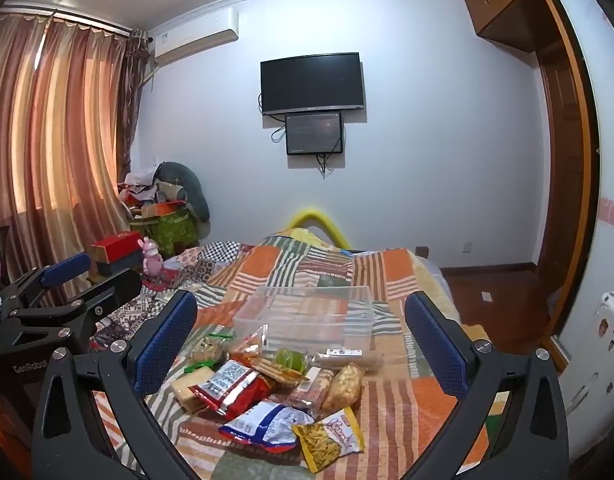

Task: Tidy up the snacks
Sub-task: 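Move both tools toward the snack pile beside the clear box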

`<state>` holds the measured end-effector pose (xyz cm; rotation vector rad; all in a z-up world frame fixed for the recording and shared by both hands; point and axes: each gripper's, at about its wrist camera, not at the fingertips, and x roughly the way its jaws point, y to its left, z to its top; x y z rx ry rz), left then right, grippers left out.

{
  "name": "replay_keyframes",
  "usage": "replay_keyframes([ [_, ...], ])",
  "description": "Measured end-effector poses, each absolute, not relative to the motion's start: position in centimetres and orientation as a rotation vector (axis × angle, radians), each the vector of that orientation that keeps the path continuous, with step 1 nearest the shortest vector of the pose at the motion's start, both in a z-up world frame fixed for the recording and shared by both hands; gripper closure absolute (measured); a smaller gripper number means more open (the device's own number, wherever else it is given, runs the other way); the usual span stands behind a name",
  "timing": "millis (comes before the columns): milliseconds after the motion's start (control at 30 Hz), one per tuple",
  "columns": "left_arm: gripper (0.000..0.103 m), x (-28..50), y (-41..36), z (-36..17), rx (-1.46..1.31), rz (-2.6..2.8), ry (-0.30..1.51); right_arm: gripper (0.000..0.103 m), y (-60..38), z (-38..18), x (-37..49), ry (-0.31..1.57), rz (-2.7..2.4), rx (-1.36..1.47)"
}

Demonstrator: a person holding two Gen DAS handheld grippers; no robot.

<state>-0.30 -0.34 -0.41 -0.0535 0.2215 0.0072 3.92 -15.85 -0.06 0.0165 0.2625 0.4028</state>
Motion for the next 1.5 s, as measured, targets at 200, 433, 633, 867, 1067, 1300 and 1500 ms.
replay_keyframes([
  [200, 0.0, -0.62, -0.46, 0.09, -0.053, 0.01, 0.217, 0.0, -15.89, 0.03, 3.84, 0.26, 0.401, 0.022],
  [433, 0.0, -0.62, -0.62, 0.17, -0.057, 0.008, 0.219, 0.0, -15.42, -0.1, 3.85, 0.263, 0.403, 0.02],
  [633, 0.0, -0.6, -0.54, 0.11, -0.057, 0.008, 0.219, 0.0, -16.06, -0.05, 3.76, 0.264, 0.406, 0.027],
  [867, 0.0, -0.5, -0.54, 0.07, -0.052, 0.005, 0.217, 0.0, -16.08, 0.02, 3.87, 0.262, 0.406, 0.031],
  [1067, 0.0, -0.72, -0.52, 0.05, -0.051, 0.003, 0.215, 0.0, -16.1, 0.14, 3.79, 0.262, 0.405, 0.033],
  [1300, 0.0, -0.73, -0.55, 0.05, -0.051, 0.002, 0.215, 0.0, -15.94, 0.39, 3.66, 0.261, 0.405, 0.036],
  [1500, 0.0, -0.75, -0.51, 0.06, -0.05, 0.002, 0.214, 0.0, -16.03, 0.39, 3.71, 0.26, 0.406, 0.038],
])
